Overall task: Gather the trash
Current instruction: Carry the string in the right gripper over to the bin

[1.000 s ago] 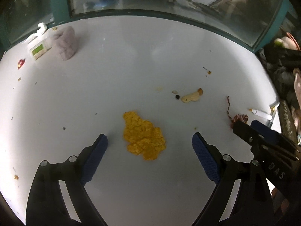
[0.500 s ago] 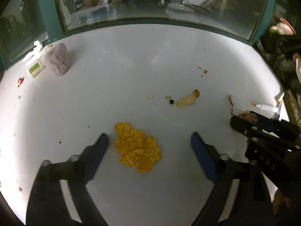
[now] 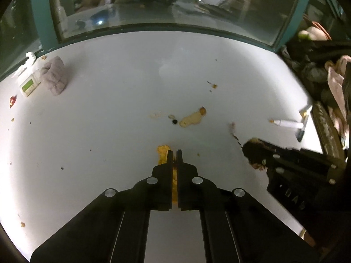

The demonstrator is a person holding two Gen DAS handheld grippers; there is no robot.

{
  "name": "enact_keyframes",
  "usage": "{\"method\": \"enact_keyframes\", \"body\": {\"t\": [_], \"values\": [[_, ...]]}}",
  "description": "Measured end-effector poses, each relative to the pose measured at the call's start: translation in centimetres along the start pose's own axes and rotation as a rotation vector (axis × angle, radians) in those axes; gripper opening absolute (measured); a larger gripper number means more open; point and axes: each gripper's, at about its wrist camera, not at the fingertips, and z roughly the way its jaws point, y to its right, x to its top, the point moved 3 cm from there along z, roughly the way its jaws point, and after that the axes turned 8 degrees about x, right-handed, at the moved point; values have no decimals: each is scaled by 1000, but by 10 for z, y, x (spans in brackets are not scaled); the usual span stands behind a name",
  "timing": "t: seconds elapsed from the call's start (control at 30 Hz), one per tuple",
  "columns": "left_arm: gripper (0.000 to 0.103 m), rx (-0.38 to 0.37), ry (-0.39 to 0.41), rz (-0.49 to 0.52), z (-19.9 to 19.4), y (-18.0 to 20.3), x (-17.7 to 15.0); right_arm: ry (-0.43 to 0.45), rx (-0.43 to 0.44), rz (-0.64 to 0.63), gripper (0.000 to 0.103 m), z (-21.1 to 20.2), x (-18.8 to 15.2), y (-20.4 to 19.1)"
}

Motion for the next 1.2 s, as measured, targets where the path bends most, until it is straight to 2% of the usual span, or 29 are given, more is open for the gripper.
{"method": "enact_keyframes", "body": {"t": [0.2, 0.6, 0.77, 0.97, 1.2], "values": [[1, -8, -21, -60, -9, -7, -5, 4, 18, 17, 14, -9, -1, -3], [1, -53, -2, -88, -34, -13, 1, 16, 68, 22, 14, -21, 0, -15], [1, -69, 21, -65, -51, -9, 5, 27, 84, 17, 14, -31, -2, -22], [1, -78, 53, -53, -81, -4, 7, 66, 105, -6, 14, -62, -6, -35], [1, -112, 89, -11, -125, 10, -2, 119, 99, 13, 14, -108, -27, -41]]}}
